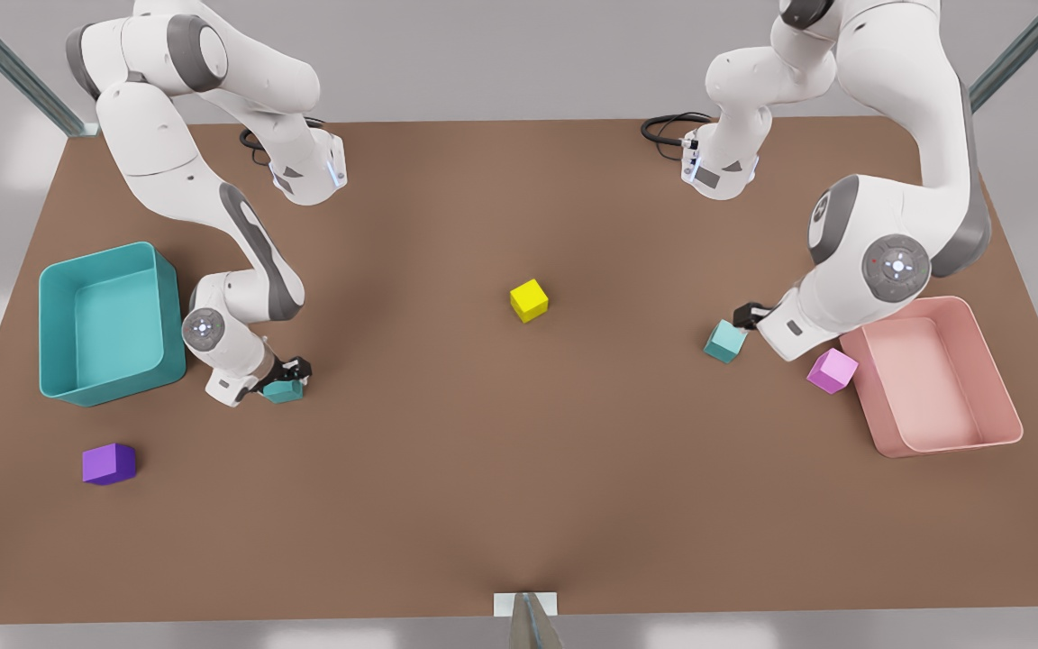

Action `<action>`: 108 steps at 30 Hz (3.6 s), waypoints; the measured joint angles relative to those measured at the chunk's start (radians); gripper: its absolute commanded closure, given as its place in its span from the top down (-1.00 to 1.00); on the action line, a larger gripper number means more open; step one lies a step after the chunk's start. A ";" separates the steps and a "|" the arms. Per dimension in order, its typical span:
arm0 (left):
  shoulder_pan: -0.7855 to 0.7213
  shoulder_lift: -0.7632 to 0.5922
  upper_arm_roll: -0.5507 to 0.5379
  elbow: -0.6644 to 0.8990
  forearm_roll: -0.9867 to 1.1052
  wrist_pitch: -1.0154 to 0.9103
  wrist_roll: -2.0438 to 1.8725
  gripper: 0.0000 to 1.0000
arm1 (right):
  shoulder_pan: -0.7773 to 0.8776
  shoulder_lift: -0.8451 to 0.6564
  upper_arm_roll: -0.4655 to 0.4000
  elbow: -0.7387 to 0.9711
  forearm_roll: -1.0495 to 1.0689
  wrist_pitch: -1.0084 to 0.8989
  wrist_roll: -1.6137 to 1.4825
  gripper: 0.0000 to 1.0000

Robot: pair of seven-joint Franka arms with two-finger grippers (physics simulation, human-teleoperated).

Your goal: Stack the two blue cubes on top of each other

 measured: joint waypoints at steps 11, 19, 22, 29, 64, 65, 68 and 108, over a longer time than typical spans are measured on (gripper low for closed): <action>0.030 -0.004 0.001 0.003 0.000 0.009 0.035 1.00 | -0.004 0.011 -0.001 -0.029 -0.001 0.048 -0.016 0.69; 0.029 -0.011 0.002 0.006 0.000 -0.010 0.045 1.00 | -0.003 -0.140 0.037 0.000 0.014 -0.045 -0.047 0.00; 0.030 -0.012 0.003 0.006 0.001 -0.014 0.048 1.00 | 0.045 -0.251 0.105 0.198 0.031 -0.251 -0.060 -0.07; 0.031 -0.012 0.006 0.007 0.001 -0.018 0.053 1.00 | 0.604 -0.044 0.101 0.910 0.068 -0.662 -0.062 -0.15; 0.060 0.060 -0.003 -0.572 0.061 0.559 0.139 1.00 | 0.863 0.162 -0.152 1.210 0.080 -0.791 0.031 1.00; 0.056 0.060 -0.005 -0.576 0.063 0.567 0.143 0.99 | 0.750 0.081 -0.153 1.205 0.091 -0.876 0.032 1.00; 0.060 0.038 -0.005 -0.619 0.070 0.586 0.154 0.99 | 0.300 -0.233 -0.153 0.888 0.112 -1.062 0.032 1.00; 0.101 0.123 0.003 -0.788 0.133 0.796 0.200 0.99 | -0.043 -0.849 -0.030 -0.036 0.087 -0.882 0.017 1.00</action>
